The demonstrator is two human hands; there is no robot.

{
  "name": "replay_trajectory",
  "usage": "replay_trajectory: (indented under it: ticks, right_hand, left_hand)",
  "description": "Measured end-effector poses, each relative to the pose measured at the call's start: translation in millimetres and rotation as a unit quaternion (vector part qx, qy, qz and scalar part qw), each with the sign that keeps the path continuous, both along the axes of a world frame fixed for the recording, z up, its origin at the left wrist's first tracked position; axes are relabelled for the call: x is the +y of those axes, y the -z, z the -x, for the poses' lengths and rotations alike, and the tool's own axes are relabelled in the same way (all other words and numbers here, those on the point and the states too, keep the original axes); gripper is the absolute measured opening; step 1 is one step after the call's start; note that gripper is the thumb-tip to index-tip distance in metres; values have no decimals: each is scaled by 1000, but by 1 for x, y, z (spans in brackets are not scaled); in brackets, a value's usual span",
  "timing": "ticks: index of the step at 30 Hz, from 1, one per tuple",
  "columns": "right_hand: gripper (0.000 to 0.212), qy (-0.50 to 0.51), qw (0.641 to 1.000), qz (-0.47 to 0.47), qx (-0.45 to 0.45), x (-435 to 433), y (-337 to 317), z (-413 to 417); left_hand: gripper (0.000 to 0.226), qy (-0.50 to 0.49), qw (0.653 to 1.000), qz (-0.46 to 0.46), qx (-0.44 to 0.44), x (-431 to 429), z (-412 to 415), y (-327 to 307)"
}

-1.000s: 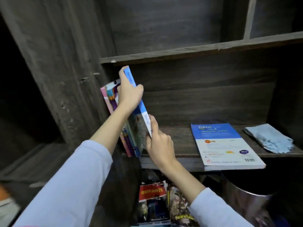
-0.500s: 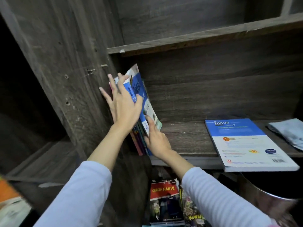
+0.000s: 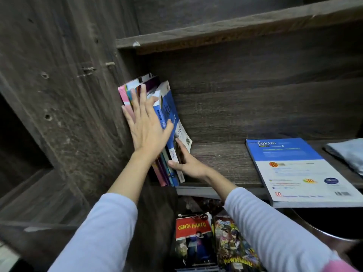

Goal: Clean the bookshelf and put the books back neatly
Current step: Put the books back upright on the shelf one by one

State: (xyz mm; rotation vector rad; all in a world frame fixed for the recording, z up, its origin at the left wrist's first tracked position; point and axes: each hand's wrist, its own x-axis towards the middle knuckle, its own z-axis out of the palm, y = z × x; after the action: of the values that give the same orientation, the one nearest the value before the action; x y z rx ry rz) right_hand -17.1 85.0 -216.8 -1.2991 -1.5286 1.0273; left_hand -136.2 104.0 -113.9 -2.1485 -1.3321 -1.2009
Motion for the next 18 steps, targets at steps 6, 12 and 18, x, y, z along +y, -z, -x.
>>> replay_trajectory:
  ticks: [6,12,18]
  right_hand:
    - [98,21,1000,9,-12,-1,19,-4]
    - [86,97,990,-4,-106,0,29,-2]
    - [62,107,978,13,-179,-11,34,-6]
  left_hand:
    - [71,-7,998,-10,68,2,11,1]
    - [77,-6,998,8,68,-1,14,-2]
    - [80,-37,997,53,45,-8,2,-3]
